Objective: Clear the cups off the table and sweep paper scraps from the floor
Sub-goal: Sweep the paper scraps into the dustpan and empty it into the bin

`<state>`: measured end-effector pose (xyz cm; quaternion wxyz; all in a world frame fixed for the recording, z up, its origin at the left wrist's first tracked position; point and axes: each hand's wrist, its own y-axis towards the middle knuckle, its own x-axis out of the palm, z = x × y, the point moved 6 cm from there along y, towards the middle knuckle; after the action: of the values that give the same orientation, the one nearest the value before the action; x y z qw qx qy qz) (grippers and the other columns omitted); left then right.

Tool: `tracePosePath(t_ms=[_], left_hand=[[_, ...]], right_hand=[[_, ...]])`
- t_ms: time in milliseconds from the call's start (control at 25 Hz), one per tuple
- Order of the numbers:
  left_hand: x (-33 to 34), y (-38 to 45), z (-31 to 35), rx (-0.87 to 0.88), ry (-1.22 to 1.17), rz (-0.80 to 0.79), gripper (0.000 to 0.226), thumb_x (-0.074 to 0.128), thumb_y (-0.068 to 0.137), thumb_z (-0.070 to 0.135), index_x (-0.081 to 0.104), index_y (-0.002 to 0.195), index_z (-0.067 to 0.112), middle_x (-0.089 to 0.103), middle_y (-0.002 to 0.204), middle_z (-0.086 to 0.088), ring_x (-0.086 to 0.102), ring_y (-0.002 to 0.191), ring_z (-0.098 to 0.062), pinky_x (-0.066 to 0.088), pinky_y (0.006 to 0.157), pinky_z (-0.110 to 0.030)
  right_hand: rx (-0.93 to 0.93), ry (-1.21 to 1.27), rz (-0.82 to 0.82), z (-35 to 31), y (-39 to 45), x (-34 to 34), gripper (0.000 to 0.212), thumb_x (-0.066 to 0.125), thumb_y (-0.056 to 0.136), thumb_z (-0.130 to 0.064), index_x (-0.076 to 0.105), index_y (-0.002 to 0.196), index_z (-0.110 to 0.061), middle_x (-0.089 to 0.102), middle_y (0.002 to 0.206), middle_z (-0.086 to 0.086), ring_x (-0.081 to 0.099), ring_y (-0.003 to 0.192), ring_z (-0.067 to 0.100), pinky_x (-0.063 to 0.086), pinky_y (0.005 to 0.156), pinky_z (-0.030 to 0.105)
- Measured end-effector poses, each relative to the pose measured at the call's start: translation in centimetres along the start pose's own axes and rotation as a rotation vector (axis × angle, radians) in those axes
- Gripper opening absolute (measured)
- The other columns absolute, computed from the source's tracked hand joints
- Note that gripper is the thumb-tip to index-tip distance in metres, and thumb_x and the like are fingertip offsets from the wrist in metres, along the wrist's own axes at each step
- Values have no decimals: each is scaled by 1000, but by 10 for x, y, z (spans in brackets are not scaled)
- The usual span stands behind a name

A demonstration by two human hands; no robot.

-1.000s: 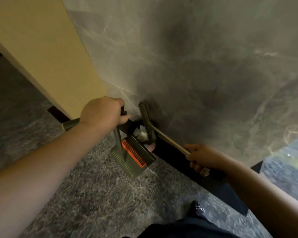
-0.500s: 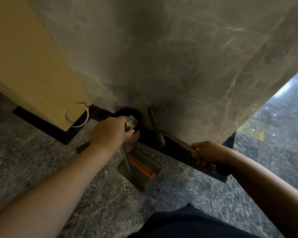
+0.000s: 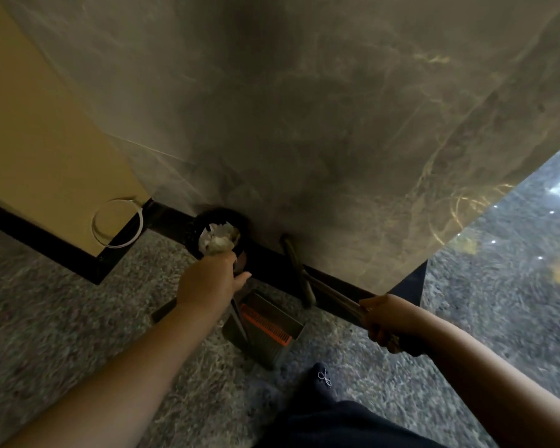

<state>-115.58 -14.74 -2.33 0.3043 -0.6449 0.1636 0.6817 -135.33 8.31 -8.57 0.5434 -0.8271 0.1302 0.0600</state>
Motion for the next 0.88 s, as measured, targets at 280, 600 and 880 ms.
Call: tracePosePath(t_ms=[280,600,880], left_hand=[[25,60,2,-24,-173,-24,37,58,92,45,61,109,13,66,93,-7,61,83,-24,50,68,-38],[61,136,5,-21,-294,-89,39,60,93,38,57,122,13,66,108,-7,63,97,-26,52,75,-36],[90,178,17,27,-388,-215,47,61,93,35,51,135,16,62,123,-7,58,111,-25,50,90,-37]], right_hand=[[165,66,-61,-5,56,-41,13,43,97,-15,53,91,-10,46,45,1,38,33,9,30,37,16],[255,241,-31,-12,89,-46,13,44,92,-3,54,100,-6,55,60,11,42,36,12,32,40,17],[343,267,18,-10,116,-46,22,41,92,-5,53,110,-7,59,55,11,45,35,14,35,39,18]])
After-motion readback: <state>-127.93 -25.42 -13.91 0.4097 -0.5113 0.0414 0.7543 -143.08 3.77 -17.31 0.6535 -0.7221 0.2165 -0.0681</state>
